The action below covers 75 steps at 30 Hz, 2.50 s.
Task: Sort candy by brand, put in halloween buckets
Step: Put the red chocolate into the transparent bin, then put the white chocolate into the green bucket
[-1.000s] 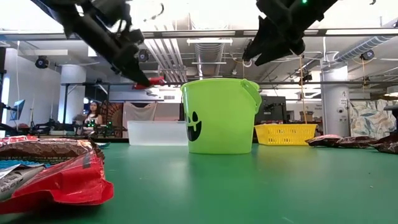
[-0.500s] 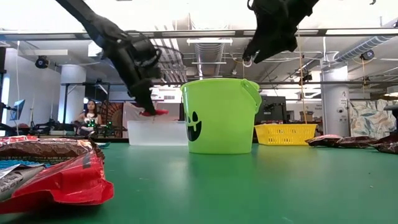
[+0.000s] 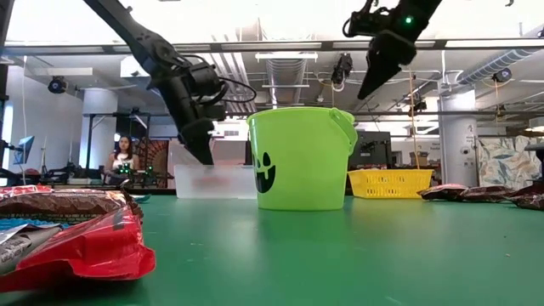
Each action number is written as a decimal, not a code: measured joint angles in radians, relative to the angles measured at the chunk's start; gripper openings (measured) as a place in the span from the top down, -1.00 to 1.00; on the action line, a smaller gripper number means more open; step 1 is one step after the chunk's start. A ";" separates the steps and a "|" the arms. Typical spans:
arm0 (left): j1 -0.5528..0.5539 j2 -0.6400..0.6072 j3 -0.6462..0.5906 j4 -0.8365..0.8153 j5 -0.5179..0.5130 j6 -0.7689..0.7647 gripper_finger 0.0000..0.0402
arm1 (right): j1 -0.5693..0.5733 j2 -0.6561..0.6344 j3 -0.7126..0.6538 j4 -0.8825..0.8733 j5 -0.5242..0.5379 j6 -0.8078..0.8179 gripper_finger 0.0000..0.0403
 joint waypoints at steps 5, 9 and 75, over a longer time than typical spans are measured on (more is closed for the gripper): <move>0.000 -0.026 0.000 -0.003 -0.001 -0.013 0.32 | 0.000 0.003 -0.051 0.023 -0.021 -0.044 -0.12; -0.002 -0.066 0.000 -0.005 0.002 -0.045 0.26 | -0.002 0.003 -0.104 0.076 -0.057 -0.045 -0.09; -0.429 -0.663 -0.011 0.091 0.010 -0.485 0.25 | -0.164 0.423 -0.306 0.708 -0.265 -0.243 0.39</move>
